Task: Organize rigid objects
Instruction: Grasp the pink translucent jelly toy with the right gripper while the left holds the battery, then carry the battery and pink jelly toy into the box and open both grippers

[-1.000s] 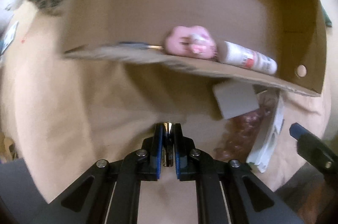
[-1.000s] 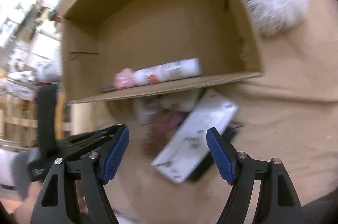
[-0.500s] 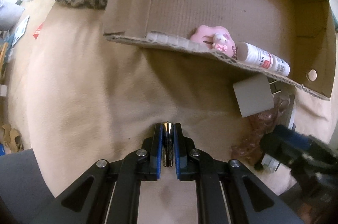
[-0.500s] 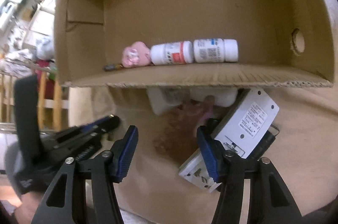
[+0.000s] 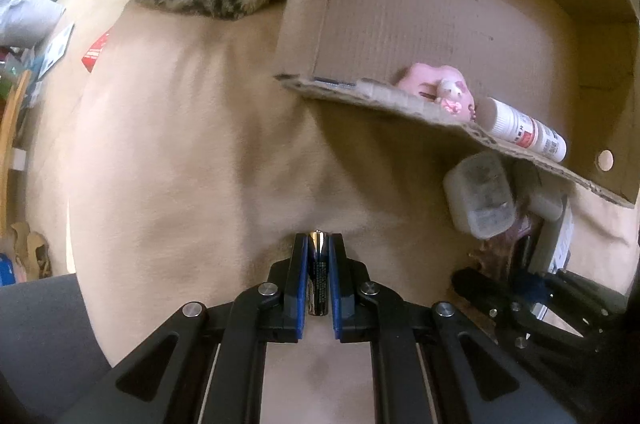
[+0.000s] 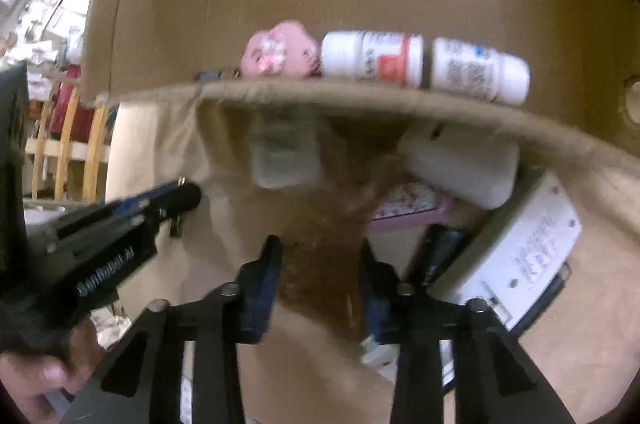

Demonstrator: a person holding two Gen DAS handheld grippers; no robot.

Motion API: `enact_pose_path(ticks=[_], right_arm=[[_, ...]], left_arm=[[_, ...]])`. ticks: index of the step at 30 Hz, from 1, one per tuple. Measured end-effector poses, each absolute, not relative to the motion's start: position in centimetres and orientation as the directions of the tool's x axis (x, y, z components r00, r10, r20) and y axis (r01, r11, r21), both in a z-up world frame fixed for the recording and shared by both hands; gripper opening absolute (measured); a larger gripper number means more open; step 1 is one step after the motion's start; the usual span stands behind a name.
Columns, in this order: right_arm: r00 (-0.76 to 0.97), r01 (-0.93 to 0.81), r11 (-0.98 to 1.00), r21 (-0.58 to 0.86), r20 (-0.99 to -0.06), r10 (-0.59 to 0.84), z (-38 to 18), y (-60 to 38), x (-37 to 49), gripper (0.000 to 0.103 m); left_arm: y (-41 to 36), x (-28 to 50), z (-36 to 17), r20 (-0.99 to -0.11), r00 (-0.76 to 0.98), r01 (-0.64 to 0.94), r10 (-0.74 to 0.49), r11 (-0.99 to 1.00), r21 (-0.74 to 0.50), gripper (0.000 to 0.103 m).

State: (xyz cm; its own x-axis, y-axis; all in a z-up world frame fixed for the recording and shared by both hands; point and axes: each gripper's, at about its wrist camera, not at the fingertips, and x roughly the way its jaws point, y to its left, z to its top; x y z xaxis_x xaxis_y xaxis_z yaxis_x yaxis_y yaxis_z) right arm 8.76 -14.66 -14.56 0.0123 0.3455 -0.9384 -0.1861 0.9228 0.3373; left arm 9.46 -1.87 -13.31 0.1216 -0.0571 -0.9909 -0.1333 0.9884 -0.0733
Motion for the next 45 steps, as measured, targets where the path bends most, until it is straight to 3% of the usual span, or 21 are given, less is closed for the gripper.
enact_pose_path(ticks=[4, 23, 34, 45], right_arm=[[0.036, -0.189, 0.905, 0.381, -0.918, 0.394, -13.7, -15.1, 8.2, 0.019], [0.218, -0.171, 0.875, 0.453, -0.849, 0.482, -7.4, -19.2, 3.8, 0.019], [0.399, -0.156, 0.849, 0.506, -0.754, 0.522, -2.1, -22.0, 4.6, 0.019], [0.484, -0.175, 0.876, 0.449, -0.736, 0.474, 1.7, -24.1, 11.5, 0.019]], left_arm=[[-2.0, 9.2, -13.1, -0.990, 0.124, -0.137, -0.062, 0.987, -0.079, 0.009], [-2.7, 6.6, -11.2, -0.984, 0.167, -0.083, -0.064, 0.993, -0.079, 0.009], [-1.8, 7.9, -4.3, -0.945, 0.308, -0.025, -0.111, 0.992, -0.124, 0.009], [-3.8, 15.5, 2.2, -0.884, 0.466, 0.035, -0.033, 0.999, -0.019, 0.009]])
